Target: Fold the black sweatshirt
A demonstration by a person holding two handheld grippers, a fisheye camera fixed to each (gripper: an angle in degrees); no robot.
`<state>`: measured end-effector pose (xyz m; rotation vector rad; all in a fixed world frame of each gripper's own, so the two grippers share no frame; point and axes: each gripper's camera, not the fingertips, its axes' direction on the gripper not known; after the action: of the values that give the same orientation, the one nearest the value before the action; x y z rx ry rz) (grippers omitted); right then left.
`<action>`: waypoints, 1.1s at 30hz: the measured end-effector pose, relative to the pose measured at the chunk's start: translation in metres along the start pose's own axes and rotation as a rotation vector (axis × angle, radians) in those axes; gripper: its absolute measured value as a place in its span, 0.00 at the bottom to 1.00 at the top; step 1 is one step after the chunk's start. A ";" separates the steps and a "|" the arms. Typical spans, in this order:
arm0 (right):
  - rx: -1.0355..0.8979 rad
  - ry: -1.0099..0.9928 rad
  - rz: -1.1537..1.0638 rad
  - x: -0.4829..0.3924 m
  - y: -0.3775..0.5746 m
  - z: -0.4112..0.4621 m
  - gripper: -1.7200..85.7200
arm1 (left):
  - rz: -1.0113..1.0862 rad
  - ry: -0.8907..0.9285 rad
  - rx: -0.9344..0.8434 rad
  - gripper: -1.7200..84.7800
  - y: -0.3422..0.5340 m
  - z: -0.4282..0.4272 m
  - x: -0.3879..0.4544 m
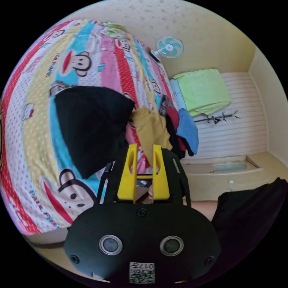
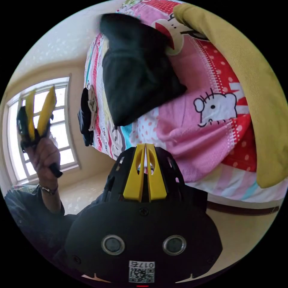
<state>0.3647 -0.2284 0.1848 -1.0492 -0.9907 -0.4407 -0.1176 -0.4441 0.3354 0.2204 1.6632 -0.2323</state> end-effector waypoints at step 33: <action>0.570 -0.961 -0.150 -0.043 -0.061 -0.235 0.03 | 0.144 0.042 0.125 0.10 -0.039 -0.082 0.188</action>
<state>0.4078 -0.4681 0.1462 -0.6338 -1.9129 0.2808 -0.2265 -0.4568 0.1582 0.4402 1.6679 -0.2242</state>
